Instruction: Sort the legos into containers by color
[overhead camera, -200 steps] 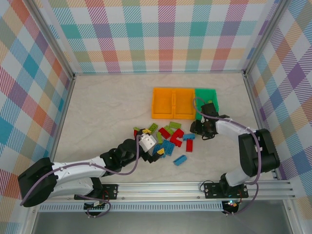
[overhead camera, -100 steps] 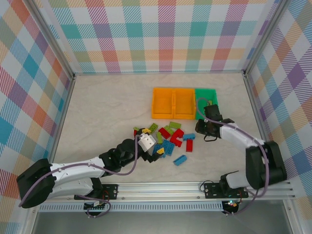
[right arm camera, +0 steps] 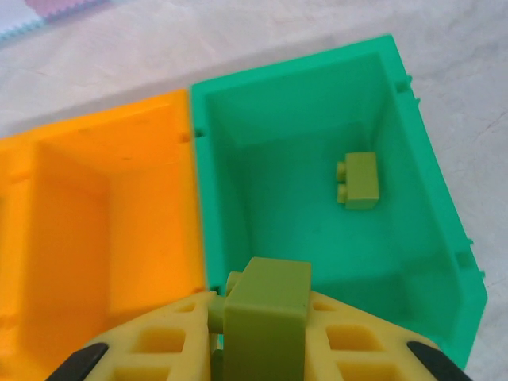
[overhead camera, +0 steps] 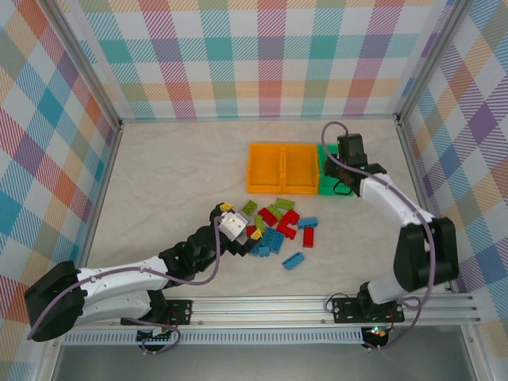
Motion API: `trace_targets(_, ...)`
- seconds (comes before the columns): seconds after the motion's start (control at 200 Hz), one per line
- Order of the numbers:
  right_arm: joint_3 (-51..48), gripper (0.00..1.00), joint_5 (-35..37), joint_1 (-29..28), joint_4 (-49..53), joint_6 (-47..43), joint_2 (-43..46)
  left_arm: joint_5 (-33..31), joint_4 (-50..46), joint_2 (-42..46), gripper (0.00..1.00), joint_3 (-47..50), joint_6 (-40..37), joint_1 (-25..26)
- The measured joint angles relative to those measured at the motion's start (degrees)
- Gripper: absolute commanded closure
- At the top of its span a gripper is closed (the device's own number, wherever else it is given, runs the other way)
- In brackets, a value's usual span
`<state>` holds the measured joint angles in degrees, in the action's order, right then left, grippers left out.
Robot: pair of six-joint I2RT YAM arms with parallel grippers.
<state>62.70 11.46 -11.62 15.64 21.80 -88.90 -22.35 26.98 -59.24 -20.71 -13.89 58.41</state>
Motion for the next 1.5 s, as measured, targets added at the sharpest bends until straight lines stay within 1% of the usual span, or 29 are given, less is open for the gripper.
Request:
trace_targets(0.085,1.7,0.79,-1.7,2.2,0.2,0.0,-4.7,-1.6,0.0,0.3,0.00,0.0,0.0,0.0)
trace_targets(0.09,1.7,0.76,-1.8,2.3,0.2,0.0,-4.9,-1.7,0.0,0.3,0.00,0.0,0.0,0.0)
trace_targets(0.095,1.8,0.76,-1.9,2.3,0.2,0.0,-5.1,-1.8,0.0,0.3,0.00,0.0,0.0,0.0)
trace_targets(0.125,2.6,0.69,-2.5,2.9,0.5,0.0,-6.4,-2.2,0.0,0.4,0.00,0.0,0.1,0.0)
trace_targets(0.17,4.0,0.64,-3.8,3.3,1.1,-0.1,-8.4,-2.5,0.0,0.5,0.00,0.1,0.2,0.0)
trace_targets(0.23,5.3,0.61,-4.9,3.3,1.7,-0.2,-9.9,-2.8,0.0,0.5,0.00,0.2,0.5,0.0)
trace_targets(0.32,5.5,0.59,-6.0,3.4,2.3,-0.3,-9.6,-3.1,0.0,0.6,0.00,0.3,0.9,0.0)
trace_targets(0.405,5.3,0.58,-6.7,3.5,2.5,0.0,-7.9,-3.3,0.0,0.6,0.00,0.3,1.6,-0.2)
trace_targets(0.485,4.5,0.57,-7.8,3.9,2.8,0.0,-4.5,-3.1,0.0,0.6,0.00,0.3,3.5,-0.9)
trace_targets(0.605,1.6,0.51,-12.4,4.4,3.7,1.2,4.0,-3.8,-1.8,0.6,0.00,-0.2,9.9,-3.8)
trace_targets(0.655,-0.2,0.46,-15.1,4.2,3.9,1.7,8.3,-4.4,-4.0,0.6,0.00,-0.9,12.8,-5.0)
trace_targets(0.695,-1.9,0.42,-17.0,3.2,4.4,2.1,11.9,-4.9,-5.6,0.7,0.00,-1.7,14.9,-5.9)
trace_targets(0.745,-3.8,0.37,-18.5,0.3,5.5,2.7,16.4,-5.7,-8.1,1.1,0.00,-2.7,17.6,-6.7)
trace_targets(0.845,-6.6,0.32,-21.3,-9.2,8.5,2.8,22.9,-8.3,-15.6,2.9,0.00,-5.9,24.9,-7.9)
trace_targets(0.89,-7.3,0.28,-22.6,-13.8,10.5,2.8,24.7,-9.9,-20.1,3.8,0.00,-8.0,29.8,-8.1)
trace_targets(0.96,-8.1,0.17,-24.0,-19.2,13.5,2.8,26.2,-12.1,-29.0,5.0,0.00,-11.7,39.2,-8.3)
trace_targets(1.01,-8.5,0.02,-24.9,-22.6,15.7,3.0,26.5,-13.2,-36.8,5.3,0.00,-14.8,48.2,-8.3)
trace_targets(1.025,-8.6,0.00,-25.0,-23.4,16.3,2.6,26.5,-13.3,-39.1,5.3,0.00,-15.6,50.5,-8.3)
trace_targets(1.085,-8.7,0.00,-26.1,-26.3,18.7,2.6,25.8,-13.0,-46.8,5.1,0.00,-18.3,59.3,-8.3)
trace_targets(1.13,-8.7,0.00,-26.9,-28.1,20.0,2.4,24.9,-11.5,-51.2,4.9,0.00,-19.2,65.1,-8.3)
trace_targets(1.19,-8.7,0.00,-27.4,-29.5,21.3,1.9,23.3,-8.4,-54.4,4.2,0.00,-19.2,70.6,-8.3)
trace_targets(1.25,-8.7,0.00,-27.3,-29.9,22.3,1.4,21.8,-4.9,-55.7,2.5,0.00,-18.7,75.0,-8.2)
trace_targets(1.335,-8.7,0.00,-26.4,-30.0,22.8,1.2,20.9,-1.1,-56.3,-1.8,0.00,-18.8,78.9,-7.4)
trace_targets(1.5,-9.3,0.00,-25.6,-30.0,21.7,1.3,21.8,2.8,-59.0,-14.5,0.00,-24.0,80.1,-6.1)
